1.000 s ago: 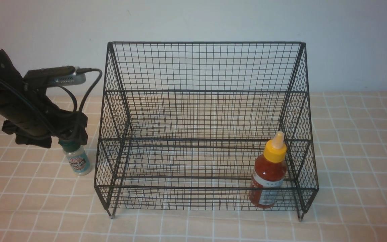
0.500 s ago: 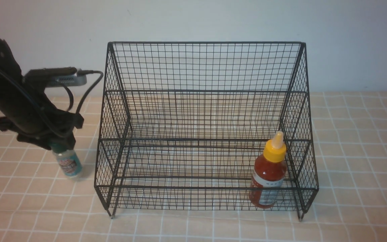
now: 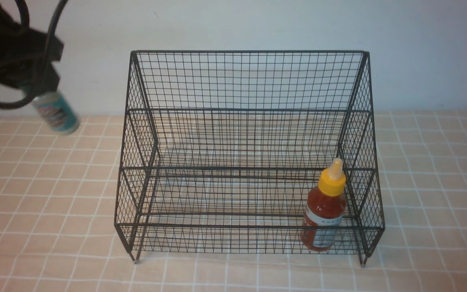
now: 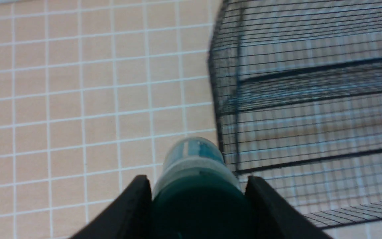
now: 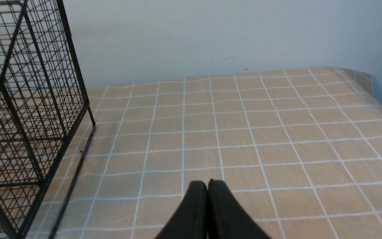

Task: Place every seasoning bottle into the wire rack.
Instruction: Use the left arm to put the condiment bottle back on the shelf

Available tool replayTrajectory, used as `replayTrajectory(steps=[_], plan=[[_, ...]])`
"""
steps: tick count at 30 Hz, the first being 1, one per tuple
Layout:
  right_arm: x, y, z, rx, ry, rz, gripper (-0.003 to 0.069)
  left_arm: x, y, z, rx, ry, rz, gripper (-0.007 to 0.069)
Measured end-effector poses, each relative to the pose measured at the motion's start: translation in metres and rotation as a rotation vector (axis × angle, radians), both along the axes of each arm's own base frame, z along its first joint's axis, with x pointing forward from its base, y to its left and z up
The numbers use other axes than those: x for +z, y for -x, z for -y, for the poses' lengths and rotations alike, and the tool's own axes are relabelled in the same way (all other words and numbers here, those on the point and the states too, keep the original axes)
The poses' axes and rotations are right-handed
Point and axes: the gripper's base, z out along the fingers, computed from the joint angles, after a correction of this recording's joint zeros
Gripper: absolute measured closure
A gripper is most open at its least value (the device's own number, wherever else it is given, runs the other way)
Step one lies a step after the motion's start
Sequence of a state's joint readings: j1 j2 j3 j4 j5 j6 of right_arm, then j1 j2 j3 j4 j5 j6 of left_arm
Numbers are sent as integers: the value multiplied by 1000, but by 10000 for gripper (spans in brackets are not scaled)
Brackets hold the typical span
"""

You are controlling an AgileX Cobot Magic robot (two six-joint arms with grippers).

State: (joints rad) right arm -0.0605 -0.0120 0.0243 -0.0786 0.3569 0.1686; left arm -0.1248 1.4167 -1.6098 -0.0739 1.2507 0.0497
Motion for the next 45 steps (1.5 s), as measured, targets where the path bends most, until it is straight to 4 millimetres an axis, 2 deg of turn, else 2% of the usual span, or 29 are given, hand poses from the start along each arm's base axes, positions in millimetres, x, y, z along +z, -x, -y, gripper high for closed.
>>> replayTrajectory(steps=[2, 4, 6, 7, 8, 10, 11, 12, 16, 17, 18, 24, 34, 45], plan=[[0, 0, 0, 0, 0, 0, 672, 5, 7, 9, -27, 9, 13, 304], [0, 0, 0, 0, 0, 0, 672, 10, 20, 34, -105, 31, 23, 304], [0, 0, 0, 0, 0, 0, 672, 6, 24, 47, -146, 37, 7, 304], [0, 0, 0, 0, 0, 0, 672, -3, 28, 60, -183, 39, -25, 304], [0, 0, 0, 0, 0, 0, 672, -4, 28, 62, -189, 37, -31, 304], [0, 0, 0, 0, 0, 0, 672, -27, 30, 81, -251, 10, -109, 304], [0, 0, 0, 0, 0, 0, 672, -33, 30, 83, -259, -2, -127, 304], [0, 0, 0, 0, 0, 0, 672, -49, 29, 92, -283, -35, -177, 304], [0, 0, 0, 0, 0, 0, 672, -87, 18, 103, -273, -96, -262, 304], [0, 0, 0, 0, 0, 0, 672, -88, 18, 103, -272, -97, -263, 304], [0, 0, 0, 0, 0, 0, 672, -98, 10, 107, -264, -100, -267, 304], [0, 0, 0, 0, 0, 0, 672, -112, -11, 118, -259, -81, -198, 304], [0, 0, 0, 0, 0, 0, 672, -110, -12, 118, -259, -78, -161, 304], [0, 0, 0, 0, 0, 0, 672, -80, -1, 110, -222, -20, -26, 304]])
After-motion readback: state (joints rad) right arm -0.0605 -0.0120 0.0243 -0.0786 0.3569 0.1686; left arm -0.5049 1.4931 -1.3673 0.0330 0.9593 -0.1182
